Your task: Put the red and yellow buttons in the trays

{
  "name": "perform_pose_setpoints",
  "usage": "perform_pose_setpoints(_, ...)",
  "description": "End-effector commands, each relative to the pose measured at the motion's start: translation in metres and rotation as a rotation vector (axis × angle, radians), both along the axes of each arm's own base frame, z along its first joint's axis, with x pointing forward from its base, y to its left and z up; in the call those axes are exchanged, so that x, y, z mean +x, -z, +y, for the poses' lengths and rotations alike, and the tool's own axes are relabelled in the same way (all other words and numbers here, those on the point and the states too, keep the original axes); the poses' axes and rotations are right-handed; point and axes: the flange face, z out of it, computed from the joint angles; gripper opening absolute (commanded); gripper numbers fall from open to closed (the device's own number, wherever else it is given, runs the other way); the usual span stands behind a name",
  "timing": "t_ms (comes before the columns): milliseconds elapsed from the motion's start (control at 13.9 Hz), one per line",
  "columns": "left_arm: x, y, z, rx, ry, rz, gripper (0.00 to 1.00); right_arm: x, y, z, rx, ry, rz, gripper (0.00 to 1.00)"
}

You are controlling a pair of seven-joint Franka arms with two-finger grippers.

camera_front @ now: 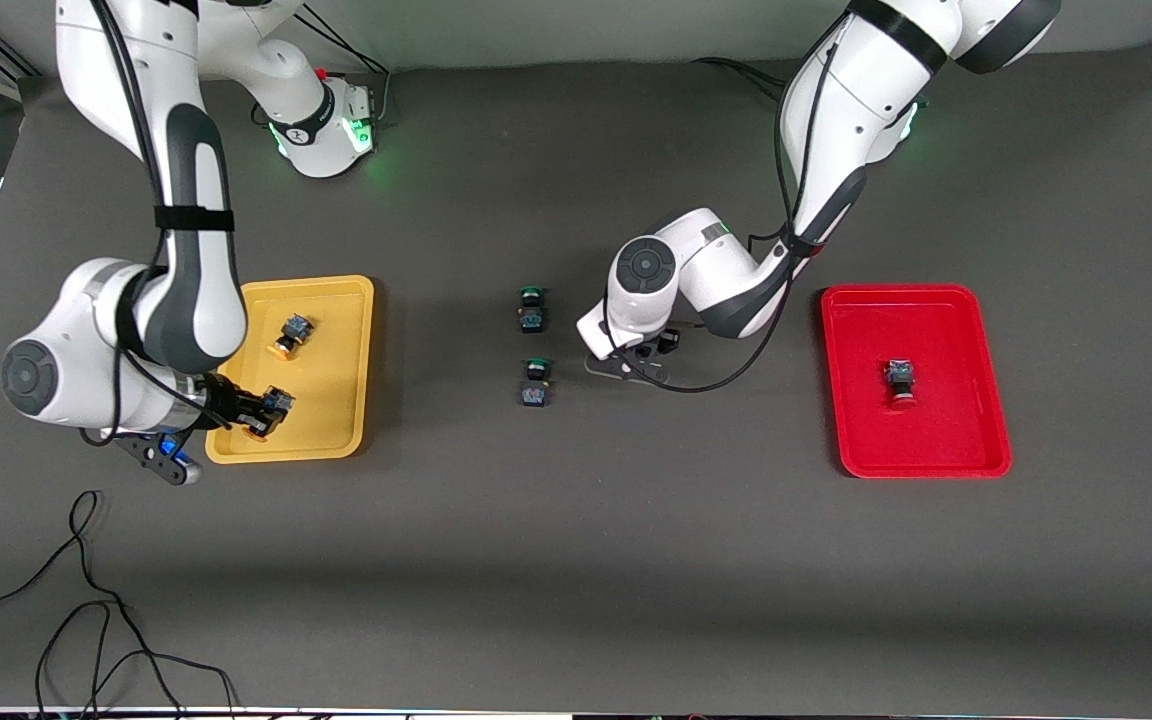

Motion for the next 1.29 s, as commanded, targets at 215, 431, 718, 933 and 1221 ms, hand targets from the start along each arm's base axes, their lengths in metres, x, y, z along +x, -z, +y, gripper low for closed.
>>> perform_pose_setpoints(215,0.02,-0.039,0.008,0.036,-0.175,-0.041,0.01,-0.01,0.078,0.022,-0.012,0.003,-0.024,0.12)
perform_pose_setpoints(431,0.044,-0.091,0.042,0.059,-0.323,-0.032,0.0,-0.019,0.084,0.021,-0.006,-0.007,-0.004,0.19)
perform_pose_setpoints(718,0.084,-0.174,0.147,0.085,-0.443,0.066,0.0,-0.03,0.09,0.001,0.001,-0.009,0.015,0.56)
perform_pose_setpoints(933,0.107,-0.202,0.253,0.097,-0.437,0.116,0.0,-0.026,0.084,-0.01,0.004,0.012,-0.001,1.0)
perform_pose_setpoints(1221,0.123,-0.196,0.41,0.065,-0.317,0.16,0.0,-0.015,0.035,-0.008,0.052,0.001,-0.078,1.0)
